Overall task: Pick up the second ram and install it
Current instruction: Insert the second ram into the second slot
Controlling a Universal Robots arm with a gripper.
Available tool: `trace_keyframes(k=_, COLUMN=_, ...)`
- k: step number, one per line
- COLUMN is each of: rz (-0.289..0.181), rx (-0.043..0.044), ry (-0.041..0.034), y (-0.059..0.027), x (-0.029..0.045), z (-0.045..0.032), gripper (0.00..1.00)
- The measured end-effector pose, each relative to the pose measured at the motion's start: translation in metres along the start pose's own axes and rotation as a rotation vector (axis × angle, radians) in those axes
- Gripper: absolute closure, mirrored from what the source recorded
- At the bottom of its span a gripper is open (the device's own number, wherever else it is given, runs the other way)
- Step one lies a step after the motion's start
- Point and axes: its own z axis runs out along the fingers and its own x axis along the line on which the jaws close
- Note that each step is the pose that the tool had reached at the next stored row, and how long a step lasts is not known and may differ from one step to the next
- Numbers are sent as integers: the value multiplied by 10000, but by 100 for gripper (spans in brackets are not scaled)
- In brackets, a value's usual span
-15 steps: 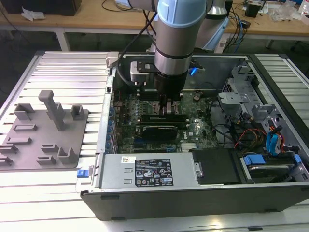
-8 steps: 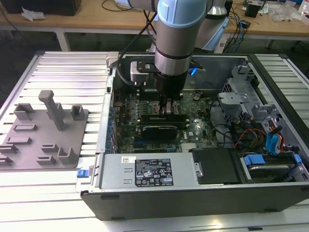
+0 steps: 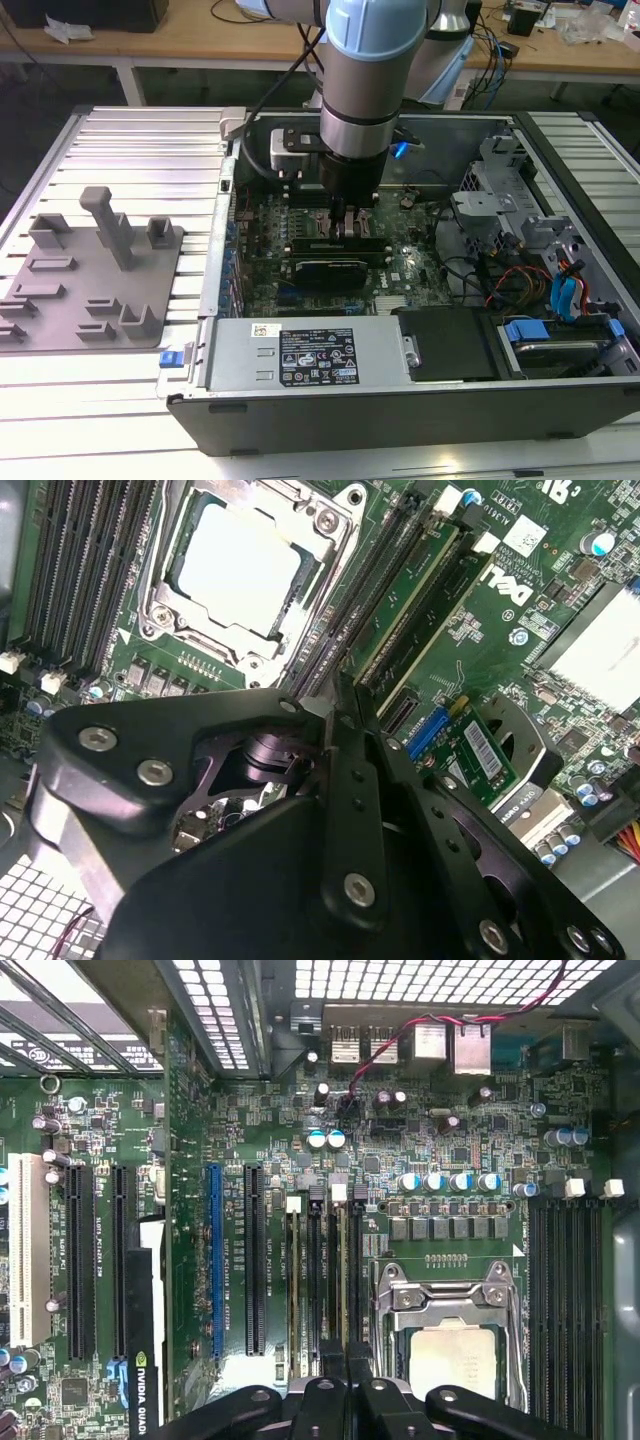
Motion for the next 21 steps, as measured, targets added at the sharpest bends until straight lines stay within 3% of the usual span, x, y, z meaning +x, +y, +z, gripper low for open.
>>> trace_keyframes(k=21, rz=0, rx=0, ry=0, y=-6, x=4, z=72, gripper=91)
